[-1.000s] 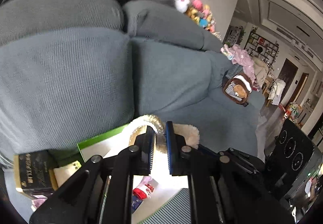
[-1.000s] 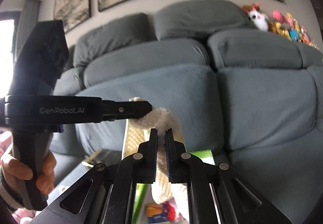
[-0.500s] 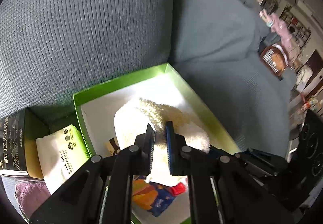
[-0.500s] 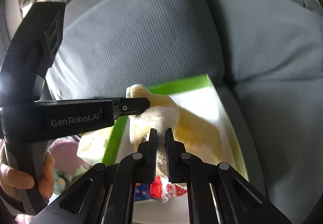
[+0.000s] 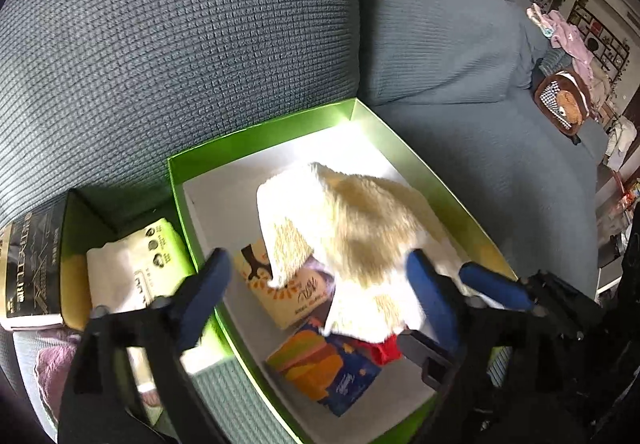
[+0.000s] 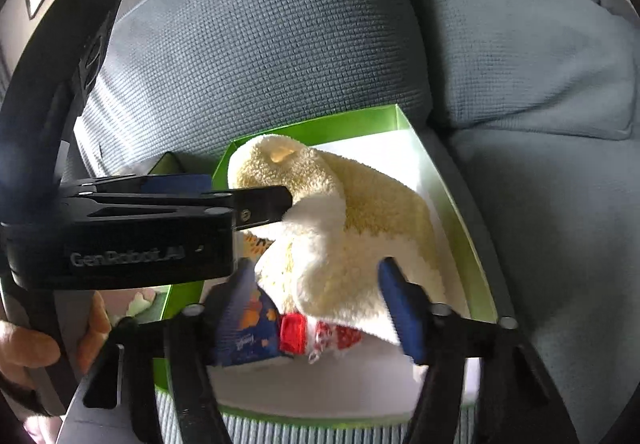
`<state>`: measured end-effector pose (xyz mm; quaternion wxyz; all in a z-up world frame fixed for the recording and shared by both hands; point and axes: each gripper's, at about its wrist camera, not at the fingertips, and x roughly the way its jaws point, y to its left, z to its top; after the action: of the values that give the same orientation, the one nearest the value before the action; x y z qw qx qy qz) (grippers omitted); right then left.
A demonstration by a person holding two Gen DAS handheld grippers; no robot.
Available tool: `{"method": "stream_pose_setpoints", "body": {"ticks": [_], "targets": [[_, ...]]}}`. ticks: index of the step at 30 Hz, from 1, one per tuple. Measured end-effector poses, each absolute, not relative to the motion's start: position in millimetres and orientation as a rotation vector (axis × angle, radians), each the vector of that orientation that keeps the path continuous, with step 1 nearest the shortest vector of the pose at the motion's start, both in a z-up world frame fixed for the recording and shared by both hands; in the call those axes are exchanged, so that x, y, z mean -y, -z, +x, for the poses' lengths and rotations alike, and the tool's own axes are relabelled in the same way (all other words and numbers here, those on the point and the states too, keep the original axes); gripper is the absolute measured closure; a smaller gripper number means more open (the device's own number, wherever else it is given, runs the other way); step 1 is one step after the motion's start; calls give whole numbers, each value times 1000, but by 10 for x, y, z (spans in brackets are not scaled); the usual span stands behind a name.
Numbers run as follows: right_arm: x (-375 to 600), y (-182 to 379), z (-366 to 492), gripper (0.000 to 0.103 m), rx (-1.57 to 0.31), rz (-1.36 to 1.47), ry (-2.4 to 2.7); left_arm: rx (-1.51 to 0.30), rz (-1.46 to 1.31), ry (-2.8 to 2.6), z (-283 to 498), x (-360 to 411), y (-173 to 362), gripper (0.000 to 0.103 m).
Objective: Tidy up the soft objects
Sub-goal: 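Carry the cream towel into the green box and open both tools, then move both tools back to the white plush lamb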
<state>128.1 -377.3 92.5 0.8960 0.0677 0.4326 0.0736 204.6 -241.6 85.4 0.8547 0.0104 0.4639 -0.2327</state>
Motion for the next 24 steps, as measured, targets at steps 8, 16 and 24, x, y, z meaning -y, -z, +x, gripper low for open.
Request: {"method": "stream_pose_setpoints", "body": {"ticks": [8, 16, 24], "targets": [[3737, -1162, 951, 22, -824, 110, -118, -903, 10, 477, 1742, 2207, -1044, 1], [3638, -1405, 685, 10, -773, 87, -104, -797, 27, 462, 1423, 2107, -1237, 1], [3473, -1525, 398, 10, -752, 93, -101, -720, -21, 459, 966, 1872, -1432, 1]]}}
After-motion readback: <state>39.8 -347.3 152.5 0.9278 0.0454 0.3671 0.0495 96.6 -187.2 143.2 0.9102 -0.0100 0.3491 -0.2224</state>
